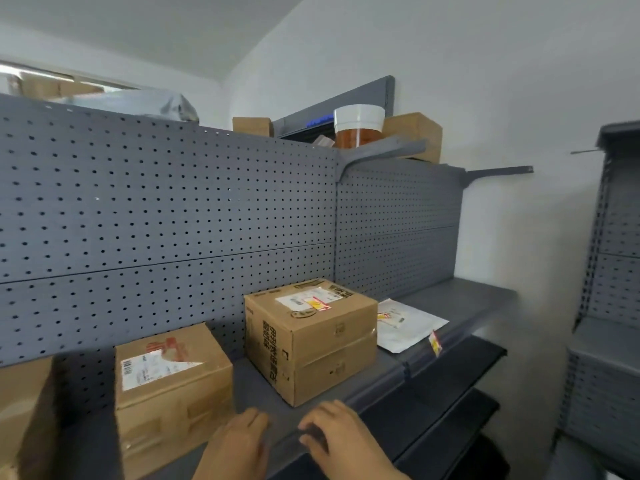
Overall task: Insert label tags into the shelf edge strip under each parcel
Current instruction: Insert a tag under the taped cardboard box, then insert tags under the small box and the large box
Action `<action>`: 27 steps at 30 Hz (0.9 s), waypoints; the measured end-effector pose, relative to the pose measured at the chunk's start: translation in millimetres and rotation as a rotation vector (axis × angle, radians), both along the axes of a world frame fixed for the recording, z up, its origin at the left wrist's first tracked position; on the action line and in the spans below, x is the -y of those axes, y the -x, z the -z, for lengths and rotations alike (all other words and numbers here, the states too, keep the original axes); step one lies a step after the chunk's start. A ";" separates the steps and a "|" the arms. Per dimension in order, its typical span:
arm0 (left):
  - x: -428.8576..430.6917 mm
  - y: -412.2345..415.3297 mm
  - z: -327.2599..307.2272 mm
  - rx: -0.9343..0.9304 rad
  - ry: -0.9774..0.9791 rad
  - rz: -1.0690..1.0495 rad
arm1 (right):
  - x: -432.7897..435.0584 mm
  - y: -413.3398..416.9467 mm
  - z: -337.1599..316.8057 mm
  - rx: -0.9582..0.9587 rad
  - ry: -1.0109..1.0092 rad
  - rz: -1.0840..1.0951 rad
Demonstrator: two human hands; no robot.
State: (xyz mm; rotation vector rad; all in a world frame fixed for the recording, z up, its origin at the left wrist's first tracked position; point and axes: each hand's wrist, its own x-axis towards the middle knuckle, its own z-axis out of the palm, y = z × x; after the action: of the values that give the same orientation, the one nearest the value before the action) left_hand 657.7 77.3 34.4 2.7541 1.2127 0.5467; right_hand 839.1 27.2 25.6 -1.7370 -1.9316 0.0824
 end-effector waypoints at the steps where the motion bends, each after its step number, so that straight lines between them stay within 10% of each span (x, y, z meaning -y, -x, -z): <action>1: -6.4 -15.4 6.3 0.060 0.003 0.029 | 1.0 -16.0 -1.6 -0.009 0.007 0.014; 17: -117.5 -137.7 -58.2 0.247 -0.267 -0.020 | -114.0 -135.9 -52.7 -0.138 -0.234 0.105; 27: -200.2 -160.4 -84.7 0.254 -0.293 -0.073 | -230.1 -135.8 -100.9 -0.133 0.212 0.330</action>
State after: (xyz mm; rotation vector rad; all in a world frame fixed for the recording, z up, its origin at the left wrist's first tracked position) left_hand 818.1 277.5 119.1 2.7574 1.2631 1.1258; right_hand 975.0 257.3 126.5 -2.1099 -1.5665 0.2834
